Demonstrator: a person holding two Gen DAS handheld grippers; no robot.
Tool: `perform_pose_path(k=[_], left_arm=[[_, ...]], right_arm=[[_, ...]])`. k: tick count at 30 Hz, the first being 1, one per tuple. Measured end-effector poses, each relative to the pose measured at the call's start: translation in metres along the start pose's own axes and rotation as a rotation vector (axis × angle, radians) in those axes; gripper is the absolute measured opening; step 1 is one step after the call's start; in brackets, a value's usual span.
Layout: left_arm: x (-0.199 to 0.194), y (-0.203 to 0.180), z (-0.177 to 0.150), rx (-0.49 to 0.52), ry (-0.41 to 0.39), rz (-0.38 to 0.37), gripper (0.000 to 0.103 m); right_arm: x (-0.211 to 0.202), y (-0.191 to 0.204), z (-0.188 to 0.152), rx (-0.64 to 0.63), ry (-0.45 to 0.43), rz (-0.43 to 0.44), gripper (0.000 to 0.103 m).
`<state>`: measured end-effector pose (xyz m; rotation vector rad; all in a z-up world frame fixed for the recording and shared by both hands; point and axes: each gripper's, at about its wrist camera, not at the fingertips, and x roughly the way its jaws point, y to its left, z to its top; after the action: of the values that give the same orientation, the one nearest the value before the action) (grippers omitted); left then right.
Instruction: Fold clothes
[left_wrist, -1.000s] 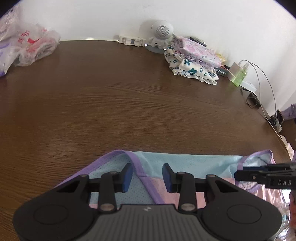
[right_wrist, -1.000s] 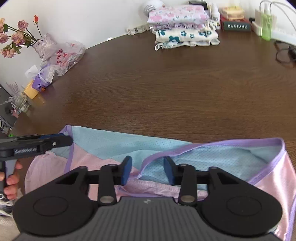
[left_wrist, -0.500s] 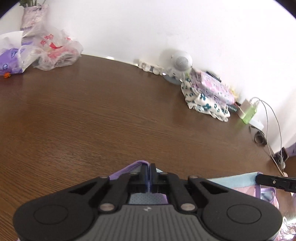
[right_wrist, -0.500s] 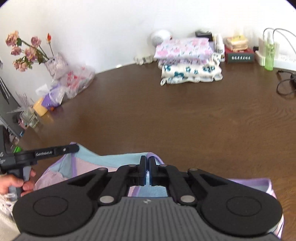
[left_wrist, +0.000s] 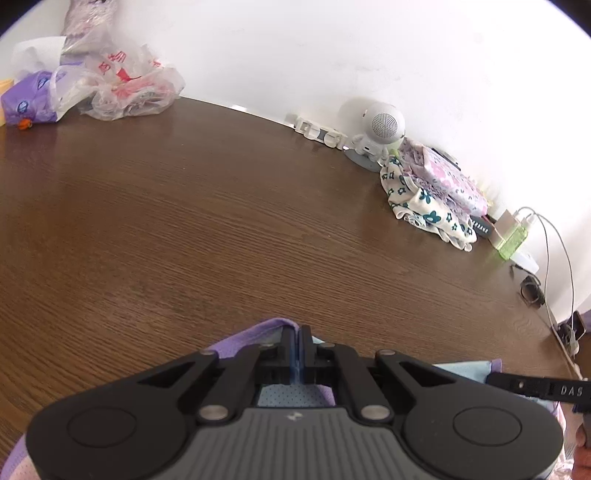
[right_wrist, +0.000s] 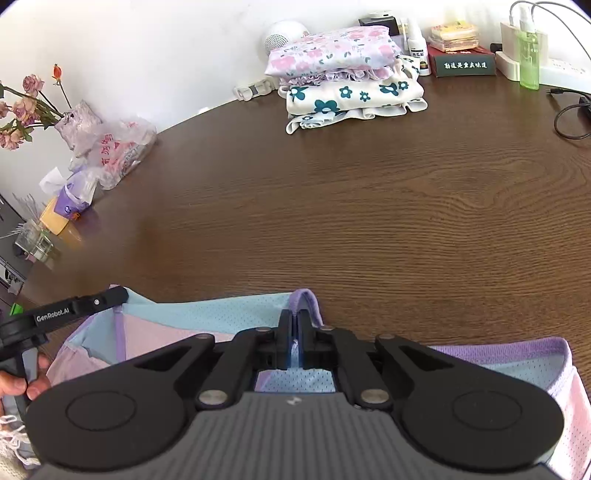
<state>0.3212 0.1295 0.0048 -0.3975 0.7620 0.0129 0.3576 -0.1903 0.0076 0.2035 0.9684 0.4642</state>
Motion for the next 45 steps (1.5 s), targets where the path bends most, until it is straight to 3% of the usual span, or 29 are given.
perform_pose_path(k=[8,11,14,15,17,20,24,27,29,32,33,35,39,41,42,43,45], left_arm=[[-0.007,0.012,0.001,-0.105,-0.071,-0.058,0.001],[-0.002,0.016,0.004,-0.150,-0.065,-0.095,0.002],[-0.004,0.014,0.005,-0.136,-0.050,-0.096,0.009],[-0.006,0.013,0.005,-0.124,-0.049,-0.099,0.018],[-0.018,0.012,0.005,-0.094,-0.064,-0.110,0.033],[-0.038,0.010,0.004,-0.031,-0.088,-0.106,0.040],[-0.055,0.004,-0.005,0.054,-0.035,-0.092,0.039],[-0.073,-0.003,-0.025,0.153,-0.008,-0.141,0.038],[-0.086,-0.009,-0.039,0.250,-0.034,-0.159,0.037],[-0.104,-0.026,-0.066,0.453,-0.072,-0.111,0.033],[-0.108,-0.033,-0.076,0.513,-0.070,-0.094,0.028],[-0.110,-0.041,-0.091,0.579,-0.055,-0.074,0.028],[-0.099,-0.045,-0.109,0.596,-0.006,-0.047,0.028],[-0.094,-0.043,-0.112,0.586,0.000,-0.036,0.027],[-0.092,-0.041,-0.112,0.580,0.002,-0.034,0.027],[-0.092,-0.039,-0.111,0.573,0.004,-0.036,0.027],[-0.092,-0.036,-0.111,0.562,0.004,-0.041,0.028]], right_arm=[[-0.018,-0.002,-0.004,0.008,-0.058,0.069,0.002],[-0.014,-0.004,-0.003,0.010,-0.040,0.036,0.002],[-0.010,-0.008,-0.001,0.042,-0.031,0.043,0.008],[-0.014,-0.009,-0.002,0.056,-0.036,0.052,0.010],[-0.023,-0.011,-0.003,0.075,-0.046,0.064,0.015],[-0.045,-0.008,-0.009,0.031,-0.053,0.062,0.023],[-0.059,0.002,-0.025,-0.097,0.010,0.036,0.027],[-0.069,0.008,-0.040,-0.201,0.004,-0.075,0.031],[-0.077,0.004,-0.047,-0.233,-0.013,-0.143,0.039],[-0.083,-0.009,-0.053,-0.256,-0.019,-0.230,0.045],[-0.084,-0.014,-0.054,-0.257,-0.022,-0.272,0.045],[-0.081,-0.028,-0.052,-0.221,-0.027,-0.314,0.045],[-0.074,-0.050,-0.045,-0.135,-0.028,-0.330,0.042],[-0.070,-0.053,-0.044,-0.140,-0.028,-0.343,0.030],[-0.070,-0.052,-0.044,-0.152,-0.028,-0.351,0.020],[-0.071,-0.051,-0.044,-0.167,-0.027,-0.358,0.002],[-0.075,-0.051,-0.043,-0.179,-0.036,-0.373,0.002]])
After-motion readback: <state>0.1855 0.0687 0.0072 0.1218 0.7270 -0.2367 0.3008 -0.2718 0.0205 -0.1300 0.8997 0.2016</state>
